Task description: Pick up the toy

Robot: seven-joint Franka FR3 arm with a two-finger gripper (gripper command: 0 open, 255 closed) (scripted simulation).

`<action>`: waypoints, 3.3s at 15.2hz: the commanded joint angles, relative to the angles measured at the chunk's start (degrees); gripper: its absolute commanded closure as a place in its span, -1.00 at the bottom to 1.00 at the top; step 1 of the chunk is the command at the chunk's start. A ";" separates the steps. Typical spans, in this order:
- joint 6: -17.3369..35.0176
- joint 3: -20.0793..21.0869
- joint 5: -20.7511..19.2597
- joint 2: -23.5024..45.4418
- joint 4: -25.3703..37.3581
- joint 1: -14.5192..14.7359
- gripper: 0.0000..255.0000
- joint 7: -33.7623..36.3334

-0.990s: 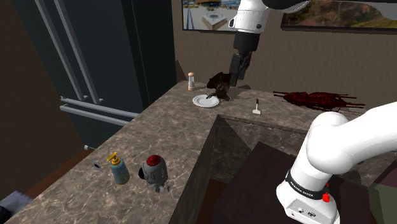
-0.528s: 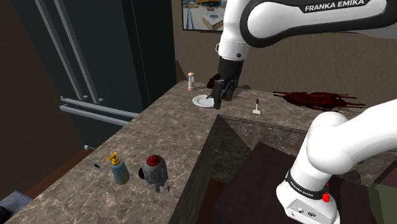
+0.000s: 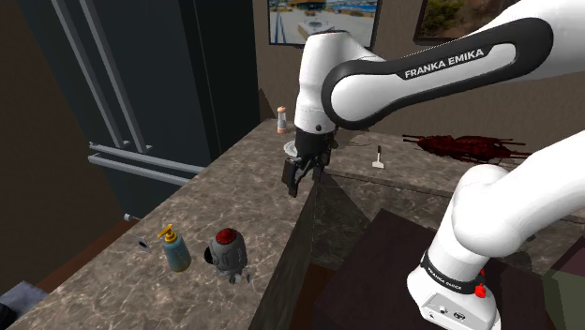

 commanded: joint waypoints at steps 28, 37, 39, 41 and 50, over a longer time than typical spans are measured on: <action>37.23 10.26 -34.28 53.67 12.91 0.87 -1.00 52.07; 37.43 10.05 -34.56 53.95 12.98 1.00 1.00 52.24; 36.63 10.86 -33.48 52.93 12.85 0.41 1.00 51.51; 35.42 11.99 -31.85 51.45 12.76 -0.46 1.00 50.36; 29.64 15.93 -24.36 44.81 13.08 -3.39 1.00 45.12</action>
